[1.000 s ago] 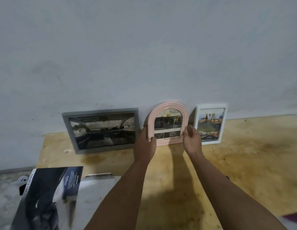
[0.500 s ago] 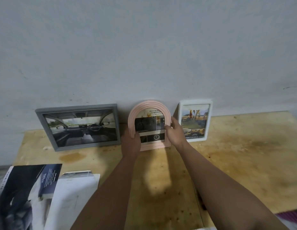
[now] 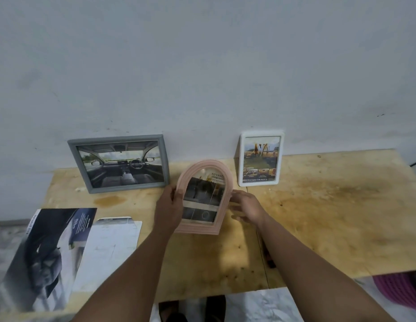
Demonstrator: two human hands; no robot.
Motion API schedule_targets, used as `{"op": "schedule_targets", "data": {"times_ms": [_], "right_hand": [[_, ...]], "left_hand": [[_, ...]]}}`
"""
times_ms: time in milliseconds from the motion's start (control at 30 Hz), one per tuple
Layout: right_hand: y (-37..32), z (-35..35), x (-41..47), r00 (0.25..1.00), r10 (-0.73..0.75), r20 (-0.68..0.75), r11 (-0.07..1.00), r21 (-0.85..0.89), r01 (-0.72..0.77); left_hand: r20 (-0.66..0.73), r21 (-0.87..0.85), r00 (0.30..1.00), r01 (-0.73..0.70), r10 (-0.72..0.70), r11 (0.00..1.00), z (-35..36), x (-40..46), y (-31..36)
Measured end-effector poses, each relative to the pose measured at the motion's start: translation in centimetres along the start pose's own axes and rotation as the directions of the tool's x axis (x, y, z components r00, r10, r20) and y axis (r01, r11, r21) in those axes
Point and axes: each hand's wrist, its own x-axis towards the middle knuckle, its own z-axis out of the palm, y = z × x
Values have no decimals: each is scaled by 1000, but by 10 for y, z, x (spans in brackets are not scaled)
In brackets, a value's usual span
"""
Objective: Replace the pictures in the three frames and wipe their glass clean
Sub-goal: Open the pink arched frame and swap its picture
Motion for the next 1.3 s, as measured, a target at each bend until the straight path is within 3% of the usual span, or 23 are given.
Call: {"op": "schedule_targets", "data": {"times_ms": [167,267,400,600,767,967,1067,1200,1300], "right_hand": [[-15,-4,-15,983,-72,-166,997,-10,72],[-24,-6,-20,984,-51,-169,998,26,56],[-25,-12,-25,992,-15,-125,1000,-2,15],[1,-25,-29,991,26,-131,976,-211,-53],[48,-35,-31,995,93,-35,965,-243,-99],[91,-25,-22,987,162,-17,966,-202,-163],[107,-19,-17,984,175,-29,955,-237,-177],[115,-17,-22,996,76,-35,930,-357,-83],[118,-15,-26,999,-30,-40,873,-488,7]], "left_hand": [[12,160,971,-238,239,958,-10,-20,16],[8,335,940,-323,340,885,-11,-36,22],[134,502,870,-472,474,725,-7,-59,19],[314,542,723,-669,616,509,6,-90,0],[503,558,687,-722,524,410,21,-113,-43],[582,607,759,-644,293,466,28,-127,-82],[513,661,842,-511,166,550,16,-127,-96],[360,738,932,-259,-38,624,0,-122,-110],[319,738,937,-153,-140,657,-7,-118,-111]]}}
